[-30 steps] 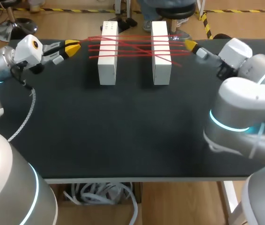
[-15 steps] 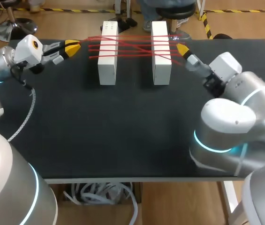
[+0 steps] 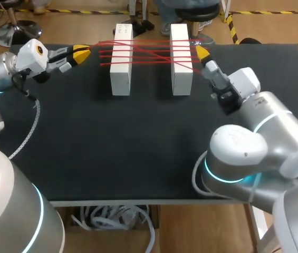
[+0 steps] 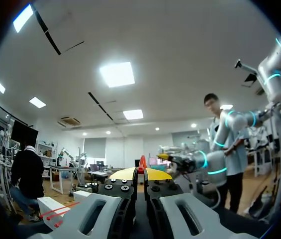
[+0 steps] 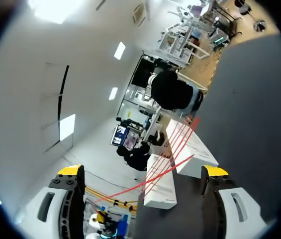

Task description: Grab the tape and strap the tape.

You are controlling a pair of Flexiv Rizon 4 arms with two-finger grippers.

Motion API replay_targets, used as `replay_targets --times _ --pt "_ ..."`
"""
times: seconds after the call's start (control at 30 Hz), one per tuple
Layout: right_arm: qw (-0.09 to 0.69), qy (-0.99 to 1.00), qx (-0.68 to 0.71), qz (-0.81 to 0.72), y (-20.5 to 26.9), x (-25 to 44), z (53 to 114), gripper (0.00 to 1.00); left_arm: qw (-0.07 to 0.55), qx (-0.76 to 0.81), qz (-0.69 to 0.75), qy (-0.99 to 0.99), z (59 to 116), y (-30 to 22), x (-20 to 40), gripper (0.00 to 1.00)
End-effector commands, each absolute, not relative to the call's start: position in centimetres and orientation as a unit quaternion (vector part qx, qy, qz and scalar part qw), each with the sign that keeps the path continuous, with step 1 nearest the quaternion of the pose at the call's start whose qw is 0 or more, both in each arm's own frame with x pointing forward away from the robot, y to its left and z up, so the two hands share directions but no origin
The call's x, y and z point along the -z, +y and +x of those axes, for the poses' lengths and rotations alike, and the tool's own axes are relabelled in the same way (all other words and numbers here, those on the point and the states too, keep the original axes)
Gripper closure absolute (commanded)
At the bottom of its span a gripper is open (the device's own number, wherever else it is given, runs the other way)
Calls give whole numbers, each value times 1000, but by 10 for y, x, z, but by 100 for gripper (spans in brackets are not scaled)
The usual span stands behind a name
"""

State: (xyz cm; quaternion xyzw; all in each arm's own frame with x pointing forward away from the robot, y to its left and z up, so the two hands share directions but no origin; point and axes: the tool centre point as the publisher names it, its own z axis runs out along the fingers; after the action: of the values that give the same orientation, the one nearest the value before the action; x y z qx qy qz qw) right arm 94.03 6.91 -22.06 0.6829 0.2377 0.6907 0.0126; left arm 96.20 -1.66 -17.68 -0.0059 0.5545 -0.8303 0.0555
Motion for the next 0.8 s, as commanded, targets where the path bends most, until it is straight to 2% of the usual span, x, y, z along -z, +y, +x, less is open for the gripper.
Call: replay_targets --times 0.03,0.8 --pt "12 199 -709 676 74 226 943 0 55 831 -4 553 963 -16 178 100" --pt "-69 123 -713 687 101 210 951 0 55 831 -4 553 963 -16 178 100"
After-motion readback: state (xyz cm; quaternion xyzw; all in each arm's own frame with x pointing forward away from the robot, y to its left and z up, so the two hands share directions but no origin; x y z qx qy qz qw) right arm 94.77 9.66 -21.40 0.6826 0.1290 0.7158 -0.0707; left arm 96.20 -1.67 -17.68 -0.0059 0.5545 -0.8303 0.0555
